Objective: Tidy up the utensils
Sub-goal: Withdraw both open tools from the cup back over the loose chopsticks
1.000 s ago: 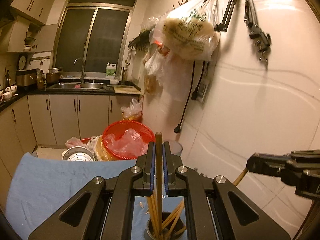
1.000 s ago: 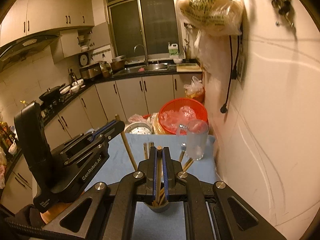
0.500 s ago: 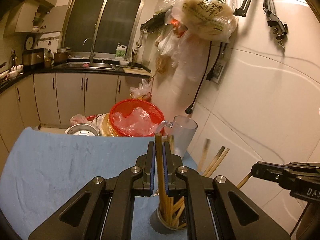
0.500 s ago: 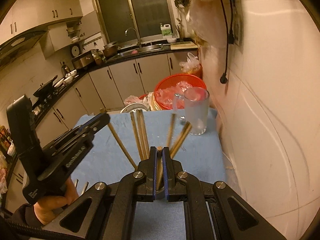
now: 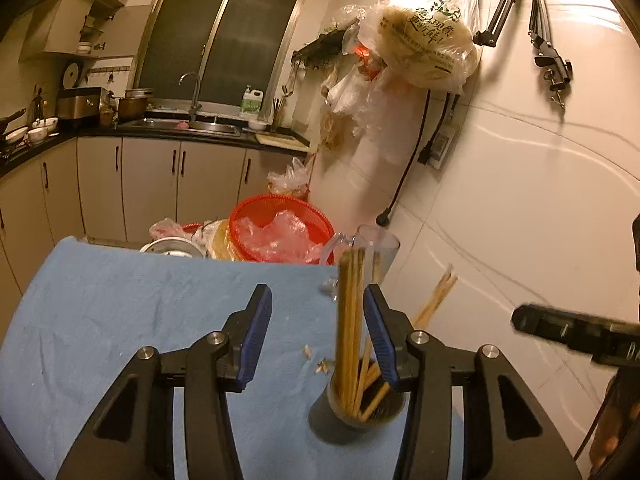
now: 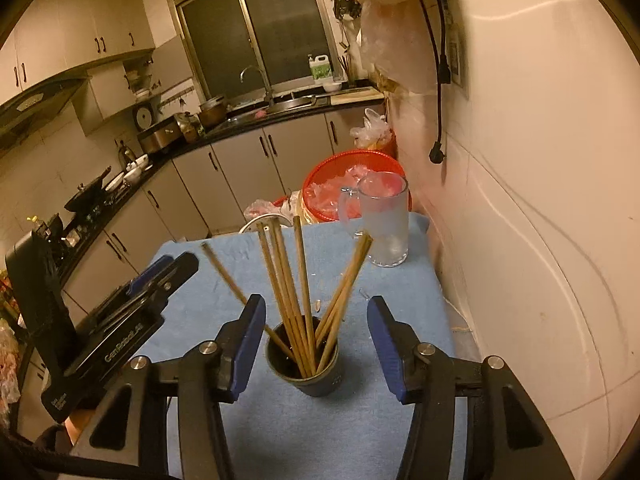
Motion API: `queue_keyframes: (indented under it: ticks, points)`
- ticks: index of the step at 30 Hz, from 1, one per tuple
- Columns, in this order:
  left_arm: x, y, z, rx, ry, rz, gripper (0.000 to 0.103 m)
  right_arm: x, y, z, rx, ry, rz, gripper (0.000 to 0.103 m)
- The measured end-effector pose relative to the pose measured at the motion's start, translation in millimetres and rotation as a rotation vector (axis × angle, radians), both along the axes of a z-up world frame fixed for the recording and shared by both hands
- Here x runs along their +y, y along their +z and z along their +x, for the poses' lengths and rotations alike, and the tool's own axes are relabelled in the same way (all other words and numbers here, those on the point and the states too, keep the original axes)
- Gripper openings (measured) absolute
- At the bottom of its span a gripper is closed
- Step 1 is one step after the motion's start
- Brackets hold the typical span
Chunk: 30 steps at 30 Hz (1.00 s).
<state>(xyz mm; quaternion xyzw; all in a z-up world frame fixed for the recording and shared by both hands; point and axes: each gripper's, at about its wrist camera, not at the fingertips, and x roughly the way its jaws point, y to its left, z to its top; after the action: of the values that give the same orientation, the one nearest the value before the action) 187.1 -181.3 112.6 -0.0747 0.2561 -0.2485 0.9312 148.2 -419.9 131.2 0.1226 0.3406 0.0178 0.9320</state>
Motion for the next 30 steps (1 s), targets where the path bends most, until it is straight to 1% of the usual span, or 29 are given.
queue_keyframes:
  ticks: [2, 3, 4, 6, 7, 9, 10, 15, 16, 20, 22, 23, 24, 27, 30]
  points:
    - [15, -5, -9, -0.001, 0.020, 0.010, 0.048, 2, 1, -6, -0.008, 0.005, 0.004, 0.057]
    - [22, -8, -13, -0.003, 0.032, 0.013, 0.054, 4, 1, -9, -0.010, 0.007, 0.005, 0.057]
    - [34, -13, -19, -0.007, 0.057, 0.021, 0.063, 6, 0, -13, -0.012, 0.011, 0.010, 0.057]
    - [50, -21, -28, -0.014, 0.094, 0.028, 0.077, 12, -2, -19, -0.015, 0.018, 0.018, 0.063]
    - [59, -26, -34, -0.016, 0.113, 0.035, 0.078, 15, -4, -22, -0.015, 0.021, 0.019, 0.064]
    - [77, -38, -41, 0.000, 0.142, 0.068, 0.079, 20, -7, -24, -0.013, 0.031, 0.020, 0.065]
    - [88, -46, -45, 0.022, 0.150, 0.093, 0.080, 24, -9, -25, -0.009, 0.039, 0.020, 0.065]
    - [138, -66, -61, 0.064, 0.201, 0.161, 0.082, 43, -21, -32, 0.007, 0.074, 0.038, 0.065]
    - [145, -68, -63, 0.069, 0.211, 0.167, 0.084, 50, -24, -33, 0.015, 0.089, 0.040, 0.065]
    - [196, -81, -79, 0.103, 0.290, 0.176, 0.084, 73, -38, -34, 0.038, 0.140, 0.042, 0.065]
    - [219, -86, -84, 0.120, 0.334, 0.170, 0.086, 84, -46, -33, 0.052, 0.161, 0.042, 0.068]
    - [227, -88, -86, 0.133, 0.354, 0.166, 0.086, 92, -53, -31, 0.065, 0.175, 0.042, 0.074]
    - [237, -92, -87, 0.151, 0.369, 0.161, 0.086, 100, -59, -30, 0.077, 0.187, 0.041, 0.076]
    - [253, -99, -89, 0.197, 0.386, 0.152, 0.086, 118, -75, -23, 0.113, 0.217, 0.042, 0.076]
    - [260, -104, -96, 0.195, 0.387, 0.180, 0.086, 142, -95, -14, 0.159, 0.256, 0.052, 0.076]
